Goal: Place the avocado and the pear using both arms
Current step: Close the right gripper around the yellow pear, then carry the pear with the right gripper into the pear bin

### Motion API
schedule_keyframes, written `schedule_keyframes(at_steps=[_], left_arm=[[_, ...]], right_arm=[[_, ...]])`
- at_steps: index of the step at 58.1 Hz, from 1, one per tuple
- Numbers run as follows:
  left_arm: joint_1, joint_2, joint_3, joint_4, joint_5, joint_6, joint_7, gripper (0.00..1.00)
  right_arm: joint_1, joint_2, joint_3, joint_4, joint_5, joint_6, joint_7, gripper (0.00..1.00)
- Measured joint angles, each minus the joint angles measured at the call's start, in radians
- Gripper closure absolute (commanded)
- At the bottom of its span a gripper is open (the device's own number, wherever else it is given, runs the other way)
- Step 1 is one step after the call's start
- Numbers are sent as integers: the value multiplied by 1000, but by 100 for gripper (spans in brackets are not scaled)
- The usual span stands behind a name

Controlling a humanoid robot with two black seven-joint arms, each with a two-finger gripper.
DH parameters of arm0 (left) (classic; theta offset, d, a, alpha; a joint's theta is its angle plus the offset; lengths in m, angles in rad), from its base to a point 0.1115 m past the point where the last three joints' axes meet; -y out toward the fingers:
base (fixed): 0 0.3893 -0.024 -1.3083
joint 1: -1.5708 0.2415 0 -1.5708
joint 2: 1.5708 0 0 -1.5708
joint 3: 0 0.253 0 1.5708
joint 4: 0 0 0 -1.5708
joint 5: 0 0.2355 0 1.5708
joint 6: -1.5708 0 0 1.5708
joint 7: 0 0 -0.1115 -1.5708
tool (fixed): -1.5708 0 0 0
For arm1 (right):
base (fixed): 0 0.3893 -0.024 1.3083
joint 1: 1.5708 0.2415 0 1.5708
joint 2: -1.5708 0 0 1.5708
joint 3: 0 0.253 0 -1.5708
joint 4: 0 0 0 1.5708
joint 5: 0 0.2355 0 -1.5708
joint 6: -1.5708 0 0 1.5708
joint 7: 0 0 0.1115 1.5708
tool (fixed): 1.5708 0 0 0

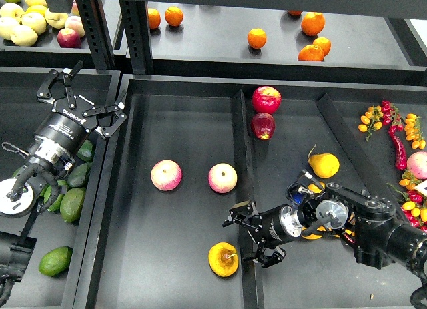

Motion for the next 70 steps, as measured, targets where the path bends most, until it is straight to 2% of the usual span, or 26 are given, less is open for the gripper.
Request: schedule_keyframes(at_steps=[22, 27, 33, 41, 51, 60, 70], left_arm=[[0, 0, 5, 0, 0, 0, 0, 0], [0, 0, 8, 0, 1, 0, 0, 0], [0, 0, 13, 0, 1, 0, 0, 0], [0, 0, 15, 0, 2, 0, 0, 0], [0, 0, 15, 0, 2, 0, 0, 0], [0, 0, 21, 0, 2, 0, 0, 0], [0, 0, 27, 1, 3, 0, 0, 0]], right_arm=[[-54, 75, 3, -60, -14, 0, 0, 1], [-59, 91, 5, -75, -25, 0, 0, 4], [-64, 97, 12, -81, -69, 0, 0, 16], [-70, 114, 23, -125, -112, 0, 1, 44], [-75, 137, 44, -198, -120, 0, 1, 67], [-88, 144, 77, -233, -121, 1, 1, 77], [-94, 144, 105, -258, -125, 1, 0, 82]])
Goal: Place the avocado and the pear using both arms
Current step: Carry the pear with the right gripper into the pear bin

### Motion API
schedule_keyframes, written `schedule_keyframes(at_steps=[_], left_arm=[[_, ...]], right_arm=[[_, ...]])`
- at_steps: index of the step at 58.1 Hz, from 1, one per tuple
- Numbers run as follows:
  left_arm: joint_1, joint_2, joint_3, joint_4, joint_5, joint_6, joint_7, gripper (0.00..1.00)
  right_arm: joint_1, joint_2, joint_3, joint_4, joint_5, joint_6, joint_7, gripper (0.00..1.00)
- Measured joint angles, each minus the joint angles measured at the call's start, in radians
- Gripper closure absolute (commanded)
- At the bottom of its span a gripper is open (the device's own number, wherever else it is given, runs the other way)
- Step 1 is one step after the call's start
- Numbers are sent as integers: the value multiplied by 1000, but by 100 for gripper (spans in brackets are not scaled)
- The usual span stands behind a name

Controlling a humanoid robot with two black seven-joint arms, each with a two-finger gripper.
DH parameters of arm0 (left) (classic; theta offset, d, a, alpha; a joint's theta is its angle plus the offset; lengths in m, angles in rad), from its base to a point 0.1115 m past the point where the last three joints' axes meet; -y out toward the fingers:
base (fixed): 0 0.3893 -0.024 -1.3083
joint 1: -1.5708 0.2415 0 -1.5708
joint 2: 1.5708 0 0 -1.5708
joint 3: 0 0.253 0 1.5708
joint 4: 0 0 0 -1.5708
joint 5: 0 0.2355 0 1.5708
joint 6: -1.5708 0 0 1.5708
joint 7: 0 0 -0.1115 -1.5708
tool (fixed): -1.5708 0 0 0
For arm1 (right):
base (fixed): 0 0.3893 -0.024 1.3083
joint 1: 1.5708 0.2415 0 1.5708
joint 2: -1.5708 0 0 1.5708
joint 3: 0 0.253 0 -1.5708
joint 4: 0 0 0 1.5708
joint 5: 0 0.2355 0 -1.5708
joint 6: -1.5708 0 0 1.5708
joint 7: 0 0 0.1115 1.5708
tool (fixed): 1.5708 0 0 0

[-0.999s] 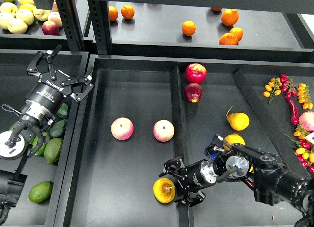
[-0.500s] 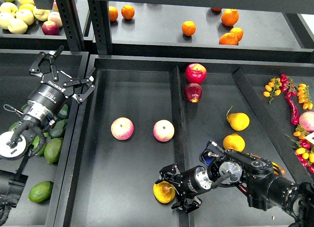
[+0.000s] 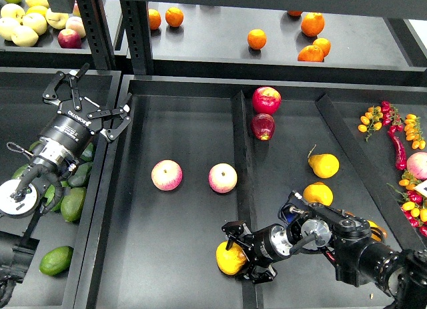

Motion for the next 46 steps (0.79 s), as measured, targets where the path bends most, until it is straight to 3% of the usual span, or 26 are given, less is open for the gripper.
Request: schedule_keyframes(at_steps=[34, 46], left_arm=[[0, 0, 8, 2, 0, 0, 0, 0], [0, 0, 10, 2, 0, 0, 0, 0]], right_arm=[[134, -10, 59, -4, 172, -1, 0, 92], [194, -112, 35, 46, 268, 0, 0, 94]])
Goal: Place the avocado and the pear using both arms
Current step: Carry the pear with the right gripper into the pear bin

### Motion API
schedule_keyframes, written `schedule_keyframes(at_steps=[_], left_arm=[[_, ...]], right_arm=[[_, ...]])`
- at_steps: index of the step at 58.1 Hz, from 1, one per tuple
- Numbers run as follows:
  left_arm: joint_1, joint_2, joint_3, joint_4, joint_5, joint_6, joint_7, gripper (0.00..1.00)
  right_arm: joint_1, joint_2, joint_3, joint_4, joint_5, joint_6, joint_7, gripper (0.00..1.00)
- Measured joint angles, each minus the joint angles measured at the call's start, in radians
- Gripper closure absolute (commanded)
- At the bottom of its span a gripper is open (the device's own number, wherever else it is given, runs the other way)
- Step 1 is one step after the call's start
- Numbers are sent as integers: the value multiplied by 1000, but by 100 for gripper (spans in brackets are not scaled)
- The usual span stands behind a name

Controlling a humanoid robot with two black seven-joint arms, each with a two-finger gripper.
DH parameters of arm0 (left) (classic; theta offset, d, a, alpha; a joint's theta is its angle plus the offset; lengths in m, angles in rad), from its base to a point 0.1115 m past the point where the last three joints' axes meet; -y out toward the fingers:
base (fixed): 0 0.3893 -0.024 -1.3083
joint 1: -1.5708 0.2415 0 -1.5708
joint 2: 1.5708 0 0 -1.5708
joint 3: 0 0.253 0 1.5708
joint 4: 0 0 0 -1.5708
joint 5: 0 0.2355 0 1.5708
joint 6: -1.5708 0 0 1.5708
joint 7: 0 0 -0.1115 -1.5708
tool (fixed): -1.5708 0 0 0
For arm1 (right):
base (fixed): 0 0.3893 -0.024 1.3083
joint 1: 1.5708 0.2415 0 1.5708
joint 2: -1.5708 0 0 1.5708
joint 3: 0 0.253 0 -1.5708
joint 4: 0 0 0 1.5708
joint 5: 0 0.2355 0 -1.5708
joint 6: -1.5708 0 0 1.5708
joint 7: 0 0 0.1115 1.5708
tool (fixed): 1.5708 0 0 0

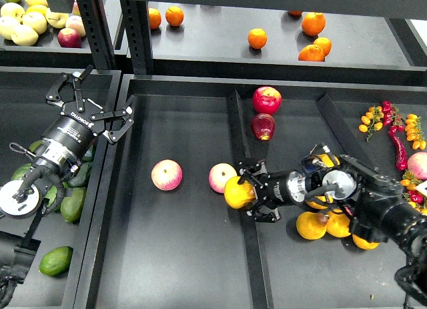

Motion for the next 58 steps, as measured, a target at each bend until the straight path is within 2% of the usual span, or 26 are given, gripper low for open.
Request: schedule_keyframes(at_steps=[11, 15, 39, 58], left_arm=[[0, 0, 2, 0, 0, 0, 3, 0], [0, 0, 4, 0, 0, 0, 4, 0], [0, 0, 8, -1, 4, 0, 6, 0], [-1, 0, 8, -2, 5, 0, 7, 0]], right_arm=[[20, -165, -88, 91, 112, 0, 0, 93], [4, -183, -93, 103, 120, 0, 0, 93], [-120, -209, -127, 78, 162, 0, 0, 92], [-165, -196, -148, 16, 168, 0, 0, 86]])
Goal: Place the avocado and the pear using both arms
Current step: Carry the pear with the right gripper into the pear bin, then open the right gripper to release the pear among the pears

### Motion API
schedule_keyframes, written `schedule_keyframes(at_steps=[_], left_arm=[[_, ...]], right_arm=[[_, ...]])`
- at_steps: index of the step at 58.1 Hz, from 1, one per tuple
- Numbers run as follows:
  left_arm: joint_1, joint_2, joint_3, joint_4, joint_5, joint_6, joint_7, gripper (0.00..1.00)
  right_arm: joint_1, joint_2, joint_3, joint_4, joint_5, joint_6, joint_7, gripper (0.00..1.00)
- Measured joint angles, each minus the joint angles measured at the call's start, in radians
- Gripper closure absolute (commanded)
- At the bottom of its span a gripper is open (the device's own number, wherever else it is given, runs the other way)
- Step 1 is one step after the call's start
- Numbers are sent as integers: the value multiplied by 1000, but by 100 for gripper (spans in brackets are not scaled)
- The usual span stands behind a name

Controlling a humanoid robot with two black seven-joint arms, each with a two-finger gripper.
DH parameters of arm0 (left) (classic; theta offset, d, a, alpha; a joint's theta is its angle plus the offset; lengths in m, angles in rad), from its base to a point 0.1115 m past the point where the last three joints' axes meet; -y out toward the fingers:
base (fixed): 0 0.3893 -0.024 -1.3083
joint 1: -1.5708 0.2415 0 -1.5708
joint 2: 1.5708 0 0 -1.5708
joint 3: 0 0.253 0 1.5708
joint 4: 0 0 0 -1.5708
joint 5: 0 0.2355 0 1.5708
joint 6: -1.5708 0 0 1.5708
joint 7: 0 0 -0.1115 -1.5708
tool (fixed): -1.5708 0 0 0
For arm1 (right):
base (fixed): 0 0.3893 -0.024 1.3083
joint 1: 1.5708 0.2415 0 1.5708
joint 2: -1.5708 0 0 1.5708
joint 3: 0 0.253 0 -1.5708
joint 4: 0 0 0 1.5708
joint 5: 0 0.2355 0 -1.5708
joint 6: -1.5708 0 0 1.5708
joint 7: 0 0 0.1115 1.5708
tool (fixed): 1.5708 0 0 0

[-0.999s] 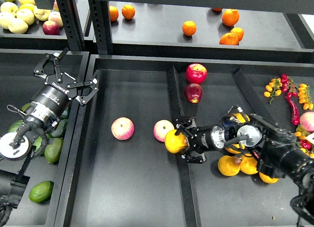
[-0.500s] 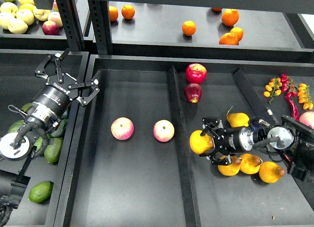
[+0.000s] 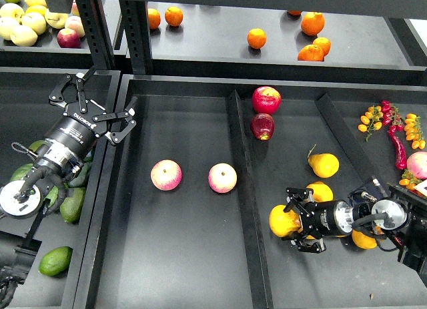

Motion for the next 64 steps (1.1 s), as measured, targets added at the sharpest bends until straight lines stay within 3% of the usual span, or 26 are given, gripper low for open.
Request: schedule_keyframes(at_steps=[11, 41, 64], left_arm=[[0, 0, 0, 0, 1, 0, 0, 0], [0, 0, 0, 0, 1, 4, 1, 0], [1, 0, 0, -1, 1, 5, -1, 0]], right_arm=[[-24, 15, 0, -25, 2, 0, 0, 75], [-14, 20, 5, -23, -8, 0, 0, 23], [-11, 14, 5, -18, -17, 0, 0, 7]])
